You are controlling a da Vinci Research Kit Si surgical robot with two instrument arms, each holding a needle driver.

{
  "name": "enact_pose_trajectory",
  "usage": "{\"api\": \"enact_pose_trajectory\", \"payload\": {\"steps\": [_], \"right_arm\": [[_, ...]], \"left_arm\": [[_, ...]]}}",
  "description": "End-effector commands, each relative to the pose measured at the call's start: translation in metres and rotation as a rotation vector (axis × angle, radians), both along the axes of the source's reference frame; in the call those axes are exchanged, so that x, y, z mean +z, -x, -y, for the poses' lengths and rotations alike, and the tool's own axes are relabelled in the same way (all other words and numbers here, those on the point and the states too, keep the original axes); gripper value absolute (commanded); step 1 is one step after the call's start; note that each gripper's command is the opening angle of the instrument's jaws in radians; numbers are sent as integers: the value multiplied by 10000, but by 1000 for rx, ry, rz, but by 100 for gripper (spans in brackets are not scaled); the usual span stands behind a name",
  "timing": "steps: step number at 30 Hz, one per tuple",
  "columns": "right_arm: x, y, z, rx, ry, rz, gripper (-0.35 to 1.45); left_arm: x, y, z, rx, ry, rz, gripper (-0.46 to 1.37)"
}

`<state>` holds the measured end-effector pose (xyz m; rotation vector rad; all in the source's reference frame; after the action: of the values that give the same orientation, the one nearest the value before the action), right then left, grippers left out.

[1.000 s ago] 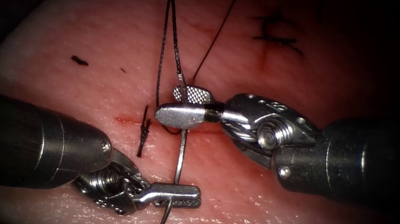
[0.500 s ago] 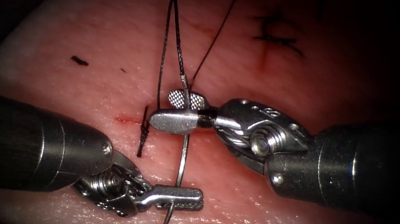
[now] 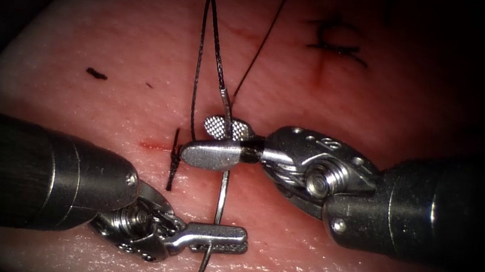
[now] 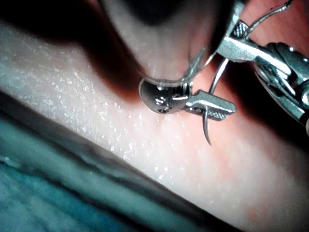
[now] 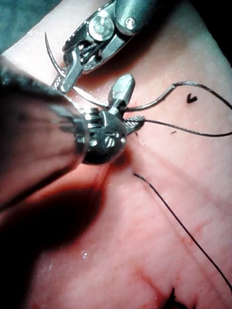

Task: Wound Closure
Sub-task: Pass needle from left hand to right jaws, then insert left hand into wound and widen opening

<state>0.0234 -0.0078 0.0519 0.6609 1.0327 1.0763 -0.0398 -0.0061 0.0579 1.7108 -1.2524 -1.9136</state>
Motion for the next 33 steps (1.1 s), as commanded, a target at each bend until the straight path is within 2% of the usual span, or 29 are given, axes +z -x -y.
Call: {"api": "enact_pose_trajectory", "payload": {"steps": [1, 2, 13, 14, 16, 18, 21, 22, 25, 27, 30, 33], "right_arm": [[0, 0, 0, -7, -3, -1, -9], [0, 0, -1, -15, -6, 4, -35], [-1, 7, -13, 6, -4, 37, -35], [-1, 8, -13, 8, -3, 38, -35], [-1, 10, -14, 7, -3, 38, -35], [0, 12, -15, 13, 0, 29, -35], [2, 13, -16, 39, 11, -1, -35], [2, 13, -17, 40, 11, -1, -35], [3, 13, -17, 42, 12, 1, -35], [4, 14, -18, 50, 15, 1, -35], [5, 21, -23, 89, 29, -15, -35], [9, 34, -29, 106, 73, -34, -35]], "left_arm": [[0, 0, 0, 7, -3, -7, -35], [0, 0, 0, 7, -3, -6, -35], [1, -1, -1, 11, -11, 7, -35], [1, -1, -3, 13, -38, 21, -21], [1, -2, -6, 19, -130, 67, 40], [0, -3, -8, 21, -232, 121, 87], [-2, -7, -9, 16, -269, 148, 119], [-3, -7, -10, 16, -270, 149, 124], [-4, -7, -11, 15, -277, 152, 134], [-4, -7, -11, 16, -293, 160, 131], [-3, -8, -11, 21, -351, 189, 97], [-1, -11, -11, 29, -420, 223, 85]]}}
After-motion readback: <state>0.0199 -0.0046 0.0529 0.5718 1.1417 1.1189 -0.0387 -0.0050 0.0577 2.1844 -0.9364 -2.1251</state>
